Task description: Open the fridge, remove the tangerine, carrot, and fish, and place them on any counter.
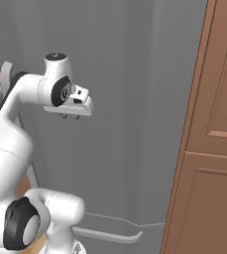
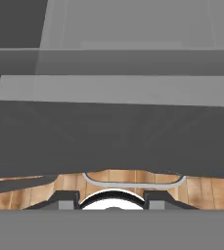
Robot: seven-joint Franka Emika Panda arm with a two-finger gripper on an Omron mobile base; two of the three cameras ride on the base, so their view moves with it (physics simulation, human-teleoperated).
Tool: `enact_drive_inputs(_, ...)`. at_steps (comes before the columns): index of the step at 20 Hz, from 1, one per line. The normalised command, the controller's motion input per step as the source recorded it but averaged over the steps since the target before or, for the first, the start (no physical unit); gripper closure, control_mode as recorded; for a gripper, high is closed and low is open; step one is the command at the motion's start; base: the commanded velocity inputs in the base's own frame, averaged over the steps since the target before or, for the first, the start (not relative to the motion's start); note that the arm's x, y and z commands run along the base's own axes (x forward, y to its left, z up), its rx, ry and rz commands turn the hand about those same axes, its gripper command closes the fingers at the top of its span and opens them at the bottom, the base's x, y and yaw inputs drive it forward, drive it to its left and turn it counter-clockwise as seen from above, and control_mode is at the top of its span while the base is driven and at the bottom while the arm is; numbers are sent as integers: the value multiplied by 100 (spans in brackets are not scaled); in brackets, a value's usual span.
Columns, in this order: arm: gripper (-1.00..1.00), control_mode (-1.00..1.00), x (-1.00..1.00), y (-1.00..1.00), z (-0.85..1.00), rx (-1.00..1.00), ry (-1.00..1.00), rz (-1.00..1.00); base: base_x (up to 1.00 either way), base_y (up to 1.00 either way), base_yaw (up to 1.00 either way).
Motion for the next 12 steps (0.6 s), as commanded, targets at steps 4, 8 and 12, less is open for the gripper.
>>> enact_drive_inputs(4, -100, 100, -1, 0, 0, 0, 1, 0, -18, 4, 1)
enact_drive_inputs(8, -100, 100, 0, 0, 0, 0, 0, 0, -56, 24, 7)
enact_drive_inputs(12, -100, 100, 0, 0, 0, 0, 0, 0, -44, 47, 9)
